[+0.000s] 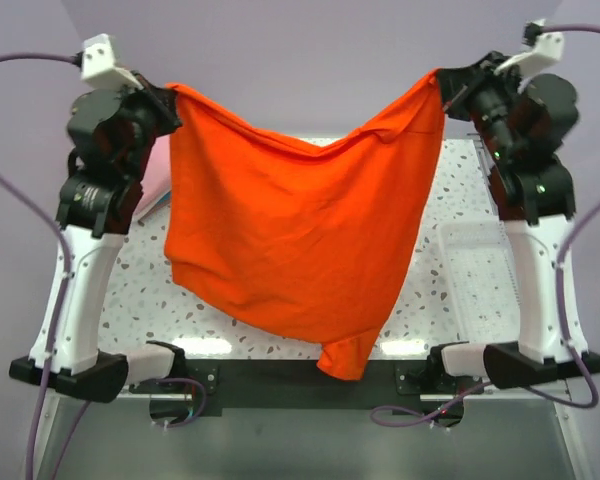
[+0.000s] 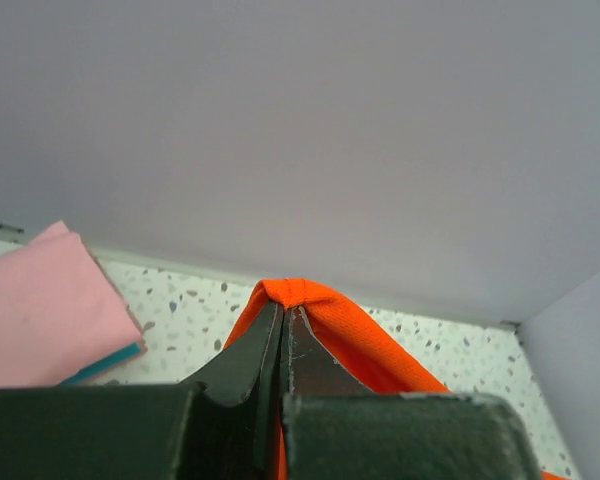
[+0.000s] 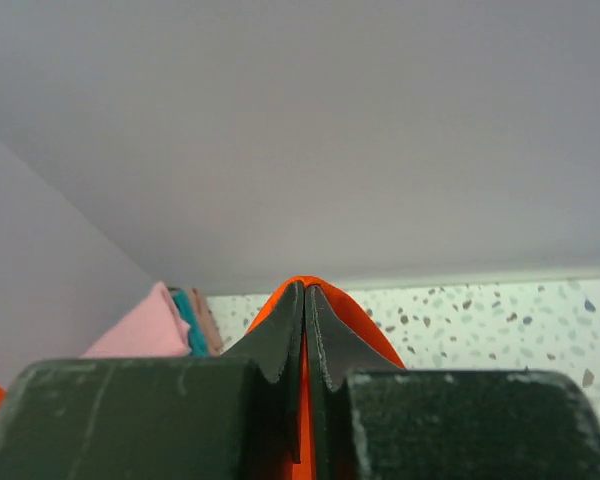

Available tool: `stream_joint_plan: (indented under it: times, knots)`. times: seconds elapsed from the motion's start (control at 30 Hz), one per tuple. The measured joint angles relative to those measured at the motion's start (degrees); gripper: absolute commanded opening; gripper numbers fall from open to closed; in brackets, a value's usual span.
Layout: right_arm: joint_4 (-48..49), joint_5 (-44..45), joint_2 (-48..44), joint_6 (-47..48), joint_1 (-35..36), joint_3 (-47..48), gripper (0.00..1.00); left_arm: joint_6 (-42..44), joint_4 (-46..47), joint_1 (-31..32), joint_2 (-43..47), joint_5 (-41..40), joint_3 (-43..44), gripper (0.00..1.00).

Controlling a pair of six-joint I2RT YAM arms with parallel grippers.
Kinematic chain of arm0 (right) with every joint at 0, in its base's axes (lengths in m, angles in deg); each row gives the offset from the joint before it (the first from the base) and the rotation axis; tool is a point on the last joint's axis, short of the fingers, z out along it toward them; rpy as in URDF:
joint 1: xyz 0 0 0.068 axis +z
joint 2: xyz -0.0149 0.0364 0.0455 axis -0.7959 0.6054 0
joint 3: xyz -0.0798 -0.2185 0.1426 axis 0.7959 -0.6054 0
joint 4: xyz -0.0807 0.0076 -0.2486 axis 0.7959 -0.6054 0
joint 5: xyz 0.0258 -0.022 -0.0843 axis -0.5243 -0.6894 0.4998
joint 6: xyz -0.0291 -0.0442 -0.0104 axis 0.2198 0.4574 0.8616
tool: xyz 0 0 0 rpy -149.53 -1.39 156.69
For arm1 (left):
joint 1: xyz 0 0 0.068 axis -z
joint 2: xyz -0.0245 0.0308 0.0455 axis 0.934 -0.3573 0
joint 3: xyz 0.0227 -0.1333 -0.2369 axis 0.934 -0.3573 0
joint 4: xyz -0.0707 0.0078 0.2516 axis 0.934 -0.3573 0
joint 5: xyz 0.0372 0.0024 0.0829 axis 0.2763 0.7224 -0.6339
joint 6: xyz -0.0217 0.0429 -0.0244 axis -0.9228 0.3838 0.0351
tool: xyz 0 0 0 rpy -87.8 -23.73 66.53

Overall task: Fold and stack the t-shirts
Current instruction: Flatten the tshirt out

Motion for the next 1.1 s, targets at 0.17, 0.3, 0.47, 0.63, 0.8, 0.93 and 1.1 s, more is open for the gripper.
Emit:
stream_joint_plan:
  times: [0.17,0.3,0.47,0.63,0.8,0.93,1.1]
  knots:
    - [-1.1,1.2,10.2,1.5,0.0,-0.3,0.0,0.6,0.0,-0.9,-7.5,3.1,-2.1,0.0]
    - [-2.7,1.7,15.2,2.2,0.0,4.3,0.0,0.4,-0.1,-3.1,-13.6,6.4,3.0,0.0]
    - [-2.6,1.9,16.3,2.9,0.0,11.9,0.0,0.4,0.4,-4.8,-16.4,8.3,10.1,0.0]
    - [-1.7,2.7,12.0,3.1,0.0,13.3,0.0,0.5,2.1,-5.1,-13.7,10.3,12.7,0.0]
    - [-0.6,2.8,4.3,3.0,0.0,10.1,0.0,0.5,2.5,-5.1,-7.2,10.8,10.2,0.0]
    - [0.0,2.8,-3.1,3.0,0.0,6.6,0.0,0.5,2.3,-5.1,1.9,9.7,5.0,0.0]
    - [0.0,2.9,-9.1,3.0,0.0,6.0,0.0,0.6,1.0,-5.1,10.4,7.2,3.9,0.0]
